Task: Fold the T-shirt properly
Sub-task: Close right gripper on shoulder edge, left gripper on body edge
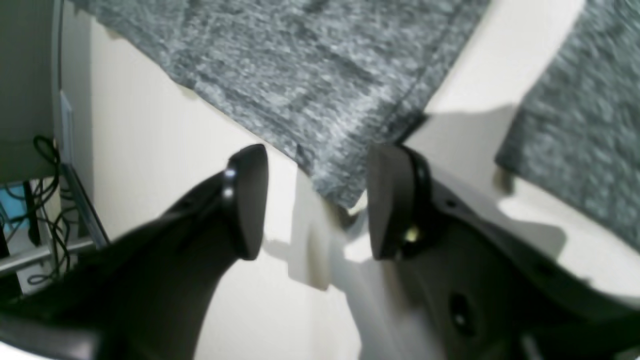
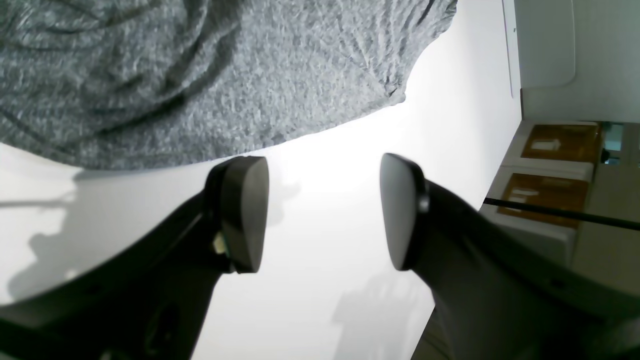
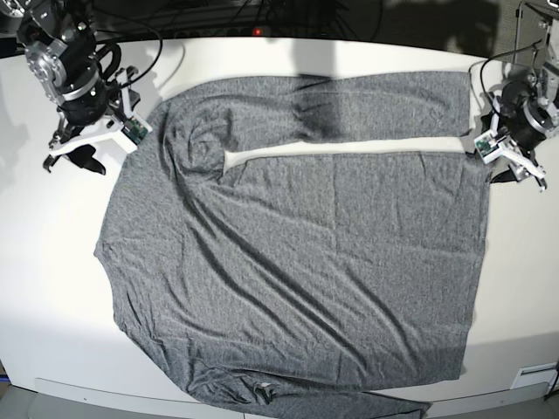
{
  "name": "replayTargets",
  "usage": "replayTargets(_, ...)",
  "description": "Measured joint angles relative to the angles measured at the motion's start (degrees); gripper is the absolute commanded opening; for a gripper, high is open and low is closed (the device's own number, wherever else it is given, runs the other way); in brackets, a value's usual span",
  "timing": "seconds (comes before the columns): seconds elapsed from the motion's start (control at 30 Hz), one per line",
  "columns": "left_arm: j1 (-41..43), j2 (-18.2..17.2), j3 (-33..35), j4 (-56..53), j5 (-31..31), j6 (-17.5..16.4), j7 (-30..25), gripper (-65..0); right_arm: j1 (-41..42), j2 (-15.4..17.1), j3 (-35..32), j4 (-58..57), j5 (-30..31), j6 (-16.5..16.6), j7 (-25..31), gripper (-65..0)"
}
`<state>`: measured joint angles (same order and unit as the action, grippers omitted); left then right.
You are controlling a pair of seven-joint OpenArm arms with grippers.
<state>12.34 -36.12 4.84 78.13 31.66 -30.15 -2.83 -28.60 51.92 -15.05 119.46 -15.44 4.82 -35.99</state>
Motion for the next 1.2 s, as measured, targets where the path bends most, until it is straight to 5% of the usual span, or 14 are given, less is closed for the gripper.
replayTargets(0.17, -0.4, 2.6, -0.4, -2.8, -1.2, 1.9, -1.8, -38.5, 0.0, 0.0, 0.0, 0.0, 0.0, -0.1, 0.1, -29.8)
replayTargets(0.3, -0.6, 4.1, -0.4, -3.8, -1.2, 2.0, -1.7, -64.6, 0.0, 0.0, 0.0, 0.0, 0.0, -0.1, 0.1, -29.8)
replayTargets(0.43, -0.6, 4.1, -0.3, -3.9, -1.2, 2.1, -1.7, -65.0, 0.0, -0.7, 0.0, 0.0, 0.0, 0.9, -0.5, -29.8)
replayTargets(0.57, -0.6, 4.1, -0.3, -3.6, -3.2, 2.1, -1.0, -65.0, 0.0, -0.6, 0.0, 0.0, -6.0, 8.2, -0.6, -29.8)
replayTargets(0.7, -0.6, 4.1, -0.3, -3.1, -6.1, 1.6, -0.2, -65.0, 0.0, 1.2, 0.0, 0.0, -11.2, 16.1, 6.1, -29.8)
replayTargets(0.87, -0.6, 4.1, -0.2, -3.1, -6.1, 1.6, -0.2, -65.0, -0.1, 3.5, 0.0, 0.0, -9.2, 31.9, 11.4, -29.9)
replayTargets(1.2, -0.6, 4.1, -0.2, -3.1, -6.1, 1.4, -0.3, -65.0, -0.1, 3.3, 0.0, -8.5, -9.3, 34.5, 13.6, -29.9)
